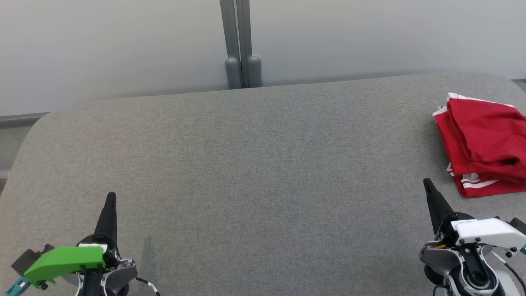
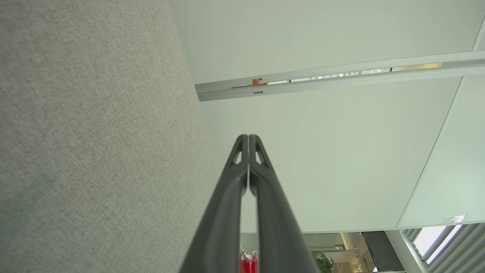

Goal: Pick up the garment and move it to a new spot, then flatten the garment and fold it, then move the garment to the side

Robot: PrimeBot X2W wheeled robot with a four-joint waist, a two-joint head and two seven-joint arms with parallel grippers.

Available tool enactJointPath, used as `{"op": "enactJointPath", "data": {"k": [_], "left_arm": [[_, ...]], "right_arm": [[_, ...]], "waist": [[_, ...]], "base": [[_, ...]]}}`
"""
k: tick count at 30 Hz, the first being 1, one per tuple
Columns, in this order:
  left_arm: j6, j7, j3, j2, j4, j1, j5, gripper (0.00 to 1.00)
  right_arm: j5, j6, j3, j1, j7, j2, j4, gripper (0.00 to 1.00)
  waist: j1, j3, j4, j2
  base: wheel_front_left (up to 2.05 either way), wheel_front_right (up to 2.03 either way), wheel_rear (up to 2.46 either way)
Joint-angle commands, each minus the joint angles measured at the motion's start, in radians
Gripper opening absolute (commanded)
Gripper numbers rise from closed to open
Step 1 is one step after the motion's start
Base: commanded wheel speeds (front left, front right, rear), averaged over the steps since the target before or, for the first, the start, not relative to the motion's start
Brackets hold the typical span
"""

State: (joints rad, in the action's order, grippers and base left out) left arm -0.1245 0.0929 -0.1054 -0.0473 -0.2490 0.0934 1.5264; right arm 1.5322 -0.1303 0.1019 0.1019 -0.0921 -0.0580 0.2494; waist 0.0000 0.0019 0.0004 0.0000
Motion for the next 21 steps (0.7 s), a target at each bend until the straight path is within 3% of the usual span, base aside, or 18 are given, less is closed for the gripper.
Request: {"op": "enactJointPath", "data": {"k": [1,12,21], "left_arm": [[-0.009,0.006,-0.006,-0.005,0.005,0.018,0.022,0.00],[-0.009,0.025,-0.012,-0.005,0.005,0.023,0.092,0.00],[-0.009,0.025,-0.011,-0.005,0.005,0.021,0.087,0.00]], "right_arm": [[0.020,-0.001,0.005,0.009,-0.007,0.001,-0.007,0.00],[0.085,-0.001,0.016,0.009,-0.027,0.009,-0.007,0.00],[0.083,-0.001,0.016,0.009,-0.027,0.008,-0.007,0.00]], "waist": [[0.0000,0.000,0.000,0.0000],[0.0000,0.001,0.000,0.0000],[0.0000,0.001,0.000,0.0000]], "base": [[0.00,0.00,0.00],[0.00,0.00,0.00],[0.00,0.00,0.00]]}}
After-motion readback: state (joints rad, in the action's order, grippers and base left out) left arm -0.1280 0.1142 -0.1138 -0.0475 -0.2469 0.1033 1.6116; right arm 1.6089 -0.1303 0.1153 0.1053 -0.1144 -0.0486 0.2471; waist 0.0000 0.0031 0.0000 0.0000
